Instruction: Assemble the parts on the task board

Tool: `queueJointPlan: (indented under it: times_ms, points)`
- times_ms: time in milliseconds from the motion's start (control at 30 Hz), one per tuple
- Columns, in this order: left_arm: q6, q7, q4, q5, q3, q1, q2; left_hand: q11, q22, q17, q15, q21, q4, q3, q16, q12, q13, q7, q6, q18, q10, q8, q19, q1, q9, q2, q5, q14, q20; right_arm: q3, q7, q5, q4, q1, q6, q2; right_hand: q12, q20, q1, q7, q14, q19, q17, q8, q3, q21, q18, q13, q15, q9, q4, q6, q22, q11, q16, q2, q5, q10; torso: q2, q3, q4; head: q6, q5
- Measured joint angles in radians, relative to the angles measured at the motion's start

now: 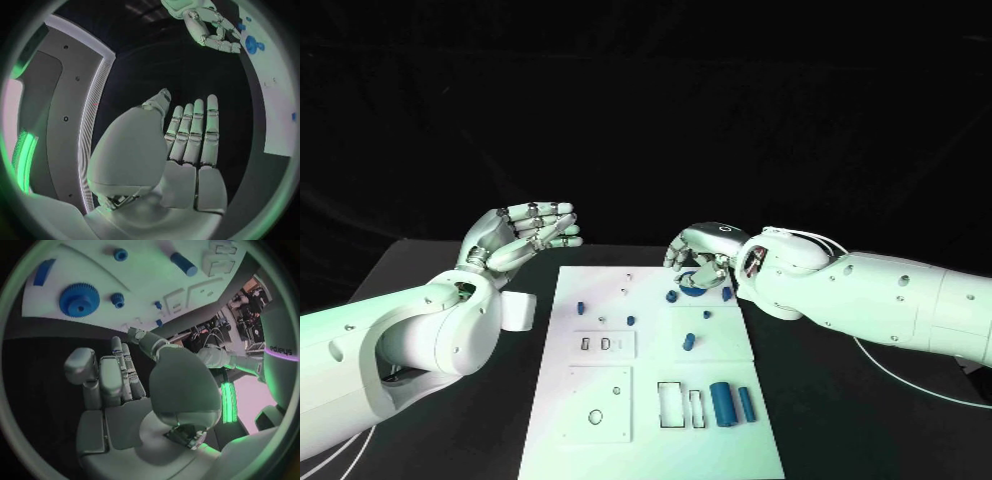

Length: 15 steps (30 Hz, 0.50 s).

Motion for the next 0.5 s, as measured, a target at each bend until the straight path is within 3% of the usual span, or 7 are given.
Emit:
queueJointPlan:
  times_ms: [100,200,500]
  points:
    - [0.004,-0.003,0.006,-0.004,0.000,0.000,-0.003,-0.004,0.004,0.003,0.001,0.006,-0.001,0.001,0.000,-0.001,0.000,0.000,0.000,0.000,0.004,0.000,0.002,0.000,0.000,0.000,0.000,0.006,-0.002,0.000,-0.018,-0.048,0.006,-0.002,0.020,0.005,0.000,0.005,0.004,0.001,0.003,0.033,0.063,0.000,0.006,0.059,-0.004,0.002,0.003,0.007,0.006,0.000,0.087,0.003,0.056,-0.007,0.000,-0.005,0.010,-0.0039,0.0027,0.000,-0.003]
    - [0.006,-0.005,0.011,-0.008,0.000,0.000,-0.007,-0.004,0.007,0.005,0.001,0.014,-0.001,0.001,0.000,-0.006,0.000,0.000,0.000,0.000,0.004,0.000,0.005,0.000,0.000,0.000,0.000,0.006,-0.005,0.000,-0.033,-0.083,0.011,-0.005,0.038,0.008,0.000,0.010,0.005,0.003,0.000,0.046,0.089,0.000,0.008,0.091,-0.020,0.002,0.007,0.012,0.008,-0.003,0.135,0.003,0.081,-0.008,0.000,-0.014,0.018,-0.0063,0.0057,0.000,-0.004]
    - [0.011,-0.009,0.017,-0.016,0.000,0.000,-0.017,-0.003,0.011,0.008,0.001,0.019,-0.001,0.001,0.000,-0.009,0.000,0.000,0.000,0.000,0.003,0.000,0.007,-0.004,0.000,-0.004,0.000,0.006,-0.007,0.000,-0.069,-0.148,0.012,-0.012,0.075,0.012,0.000,0.011,0.001,0.003,0.000,0.060,0.109,0.000,0.008,0.117,-0.020,0.004,0.007,0.018,0.008,-0.003,0.180,0.004,0.100,-0.012,-0.004,-0.021,0.029,-0.0112,0.0137,-0.005,-0.007]
